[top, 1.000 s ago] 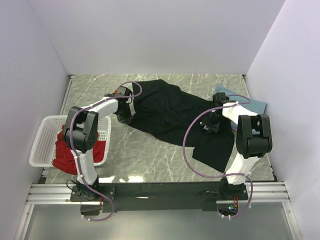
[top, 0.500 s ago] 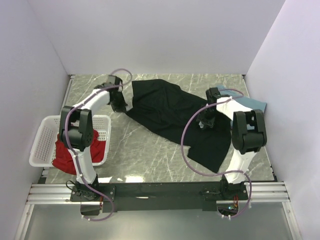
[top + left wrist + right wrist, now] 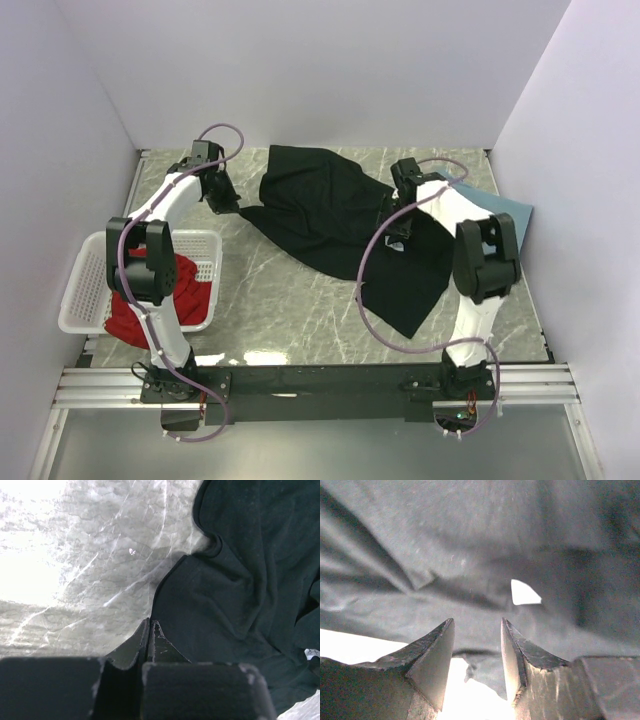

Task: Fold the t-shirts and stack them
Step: Flatten the tshirt out

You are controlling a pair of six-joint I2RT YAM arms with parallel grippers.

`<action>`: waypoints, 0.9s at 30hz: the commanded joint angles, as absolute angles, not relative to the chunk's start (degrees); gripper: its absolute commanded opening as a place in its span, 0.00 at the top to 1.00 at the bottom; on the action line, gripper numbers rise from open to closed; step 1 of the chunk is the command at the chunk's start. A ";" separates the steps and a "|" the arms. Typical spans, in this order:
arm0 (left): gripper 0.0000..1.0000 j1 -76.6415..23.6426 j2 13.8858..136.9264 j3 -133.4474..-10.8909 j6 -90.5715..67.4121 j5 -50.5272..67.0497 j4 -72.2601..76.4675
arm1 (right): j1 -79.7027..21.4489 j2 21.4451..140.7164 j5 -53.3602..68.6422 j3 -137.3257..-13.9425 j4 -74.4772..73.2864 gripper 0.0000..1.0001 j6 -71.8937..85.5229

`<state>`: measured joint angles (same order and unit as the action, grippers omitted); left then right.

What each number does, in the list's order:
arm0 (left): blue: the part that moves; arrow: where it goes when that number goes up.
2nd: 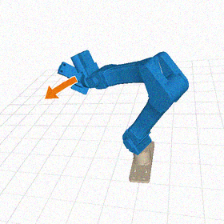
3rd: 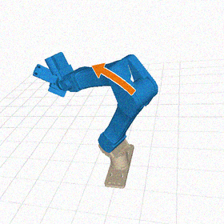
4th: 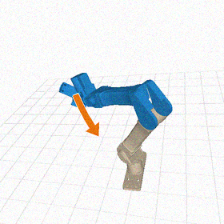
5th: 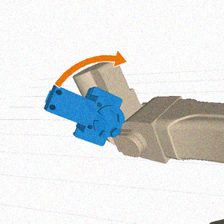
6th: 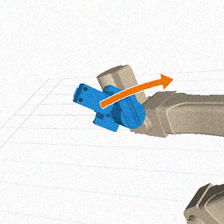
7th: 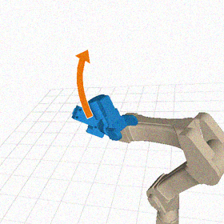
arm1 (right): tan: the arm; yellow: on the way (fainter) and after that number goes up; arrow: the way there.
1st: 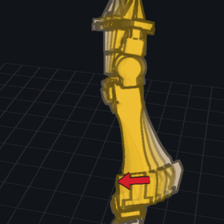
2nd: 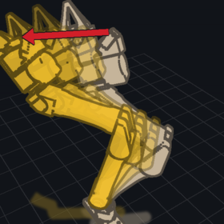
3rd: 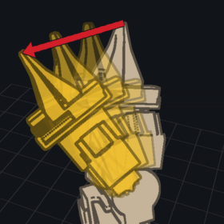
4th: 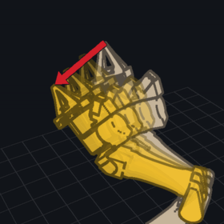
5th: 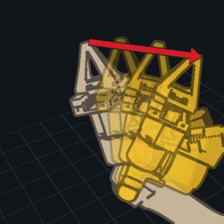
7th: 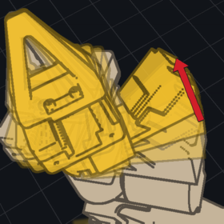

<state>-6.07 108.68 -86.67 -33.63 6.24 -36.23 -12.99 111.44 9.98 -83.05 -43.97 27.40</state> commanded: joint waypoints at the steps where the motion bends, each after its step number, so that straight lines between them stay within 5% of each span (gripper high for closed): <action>1: 1.00 -5.80 106.79 -87.36 -31.73 7.91 -36.30 | -13.62 100.14 8.36 -80.87 -45.70 0.50 28.21; 17: 1.00 -4.31 104.41 -85.78 -25.93 9.14 -37.44 | -21.35 59.87 2.02 -34.22 -51.24 0.50 47.63; 27: 1.00 -3.52 104.50 -85.61 -24.35 11.42 -37.36 | -22.67 53.17 0.97 -26.81 -51.68 0.50 54.49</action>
<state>-3.81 107.59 -86.08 -25.89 9.74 -37.98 -22.11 52.88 3.64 -26.70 -52.18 51.35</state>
